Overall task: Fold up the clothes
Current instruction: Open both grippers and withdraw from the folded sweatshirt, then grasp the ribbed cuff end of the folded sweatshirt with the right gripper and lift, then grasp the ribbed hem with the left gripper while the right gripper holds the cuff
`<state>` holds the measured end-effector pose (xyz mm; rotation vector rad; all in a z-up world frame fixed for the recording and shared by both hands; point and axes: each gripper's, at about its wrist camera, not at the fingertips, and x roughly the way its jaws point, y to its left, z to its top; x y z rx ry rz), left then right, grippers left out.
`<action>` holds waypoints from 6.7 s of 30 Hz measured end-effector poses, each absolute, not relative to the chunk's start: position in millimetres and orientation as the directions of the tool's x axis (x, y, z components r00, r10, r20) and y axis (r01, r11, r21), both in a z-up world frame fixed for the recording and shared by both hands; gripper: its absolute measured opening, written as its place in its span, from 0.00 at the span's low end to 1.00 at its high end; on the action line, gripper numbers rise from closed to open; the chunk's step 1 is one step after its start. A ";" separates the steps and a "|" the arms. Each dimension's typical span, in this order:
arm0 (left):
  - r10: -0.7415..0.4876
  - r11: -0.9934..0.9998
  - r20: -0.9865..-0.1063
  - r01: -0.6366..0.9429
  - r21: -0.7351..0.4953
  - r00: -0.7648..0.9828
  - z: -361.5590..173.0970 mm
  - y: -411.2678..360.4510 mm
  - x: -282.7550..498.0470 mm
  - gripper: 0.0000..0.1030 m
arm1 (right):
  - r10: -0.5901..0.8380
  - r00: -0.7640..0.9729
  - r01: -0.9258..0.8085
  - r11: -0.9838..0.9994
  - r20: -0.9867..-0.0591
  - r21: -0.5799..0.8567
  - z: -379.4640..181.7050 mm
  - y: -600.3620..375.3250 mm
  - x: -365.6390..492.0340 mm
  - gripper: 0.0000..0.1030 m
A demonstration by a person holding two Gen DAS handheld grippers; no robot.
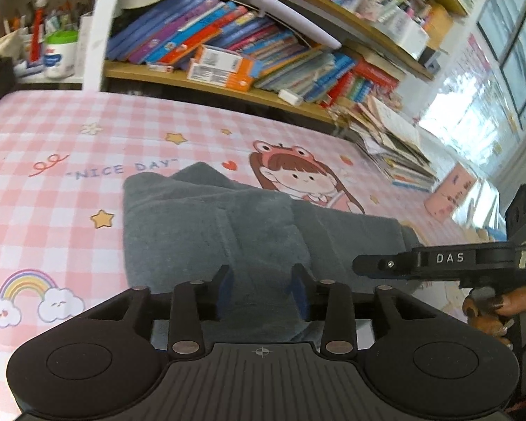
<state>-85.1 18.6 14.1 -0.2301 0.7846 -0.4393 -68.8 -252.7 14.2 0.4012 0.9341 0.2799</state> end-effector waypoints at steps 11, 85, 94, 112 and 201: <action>-0.484 0.872 -0.644 0.386 -0.300 0.592 11.4 -15.7 -83.1 0.61 | 0.309 0.593 0.058 0.904 -0.743 0.423 9.7 -278.6 -87.1 0.39; -0.277 0.958 -0.714 0.239 -0.157 0.643 14.2 -126.6 -105.3 0.76 | 0.473 0.570 0.310 0.634 -0.672 0.709 -63.9 -449.6 -47.7 0.28; -0.281 0.959 -0.698 0.227 -0.172 0.658 15.2 -109.6 -104.4 0.76 | 0.436 0.622 0.283 0.650 -0.650 0.706 -50.4 -442.4 -52.6 0.17; -0.227 0.964 -0.607 0.088 -0.250 0.762 33.0 -4.6 -116.5 0.76 | 0.499 0.728 -0.072 0.737 -0.469 0.672 64.3 -330.0 -70.1 0.17; -0.335 0.891 -0.611 0.031 -0.452 0.717 -5.2 80.6 -59.7 0.36 | 0.441 0.583 -0.132 0.880 -0.682 0.456 1.7 -230.6 -39.6 0.68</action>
